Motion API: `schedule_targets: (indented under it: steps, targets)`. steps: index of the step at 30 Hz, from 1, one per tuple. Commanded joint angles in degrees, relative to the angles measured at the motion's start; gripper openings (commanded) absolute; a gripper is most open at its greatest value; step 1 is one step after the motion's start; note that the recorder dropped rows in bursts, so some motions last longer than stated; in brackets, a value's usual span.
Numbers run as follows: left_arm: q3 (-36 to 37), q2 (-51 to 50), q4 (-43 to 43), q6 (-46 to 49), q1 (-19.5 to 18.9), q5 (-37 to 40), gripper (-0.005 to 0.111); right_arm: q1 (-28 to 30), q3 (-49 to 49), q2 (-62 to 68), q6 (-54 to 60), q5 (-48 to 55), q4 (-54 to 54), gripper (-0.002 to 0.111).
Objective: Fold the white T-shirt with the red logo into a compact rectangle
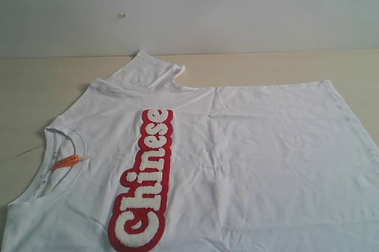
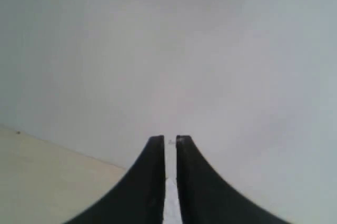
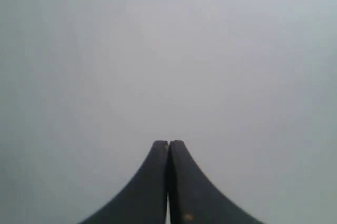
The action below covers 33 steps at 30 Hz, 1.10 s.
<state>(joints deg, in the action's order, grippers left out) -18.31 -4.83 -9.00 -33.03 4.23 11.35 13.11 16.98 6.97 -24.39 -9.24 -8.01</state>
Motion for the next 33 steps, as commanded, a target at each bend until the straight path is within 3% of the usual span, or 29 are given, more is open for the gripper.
schedule_targets:
  steps: [1, 7, 12, 16, 18, 23, 28, 33]
  targets:
    - [-10.7, -9.3, -0.2, 9.3, 3.1, 7.6, 0.012, -3.9, 10.6, 10.3, 10.4, 2.3, 5.7, 0.000]
    - [-24.6, -24.0, -0.1, 19.3, 6.2, 13.0, 0.012, -9.2, 25.4, 26.6, 26.5, 9.2, 5.7, 0.000]
    - [-36.8, -35.5, 0.7, 32.1, 6.7, 20.4, 0.012, -10.8, 36.5, 37.8, 31.2, 14.7, 5.7, 0.000]
    - [-45.4, -44.1, 1.7, 45.3, 8.5, 28.3, 0.008, -10.8, 44.3, 45.1, 45.3, 28.3, 5.7, 0.000]
    - [-47.9, -48.1, 2.8, 50.4, 10.1, 29.8, 0.000, -10.8, 47.8, 48.0, 53.4, 35.5, 5.7, 0.000]
    - [-52.1, -57.3, 4.1, 67.7, 13.1, 36.0, 0.000, -10.8, 51.5, 55.3, 74.7, 51.3, 5.6, 0.000]
    - [-52.5, -66.3, 7.2, 86.1, 13.0, 42.4, 0.000, -10.8, 51.5, 61.0, 92.4, 59.7, 3.5, 0.000]
    - [-52.5, -76.4, 9.8, 99.2, 13.0, 45.9, 0.000, -10.8, 51.5, 67.9, 96.7, 63.4, 4.3, 0.000]
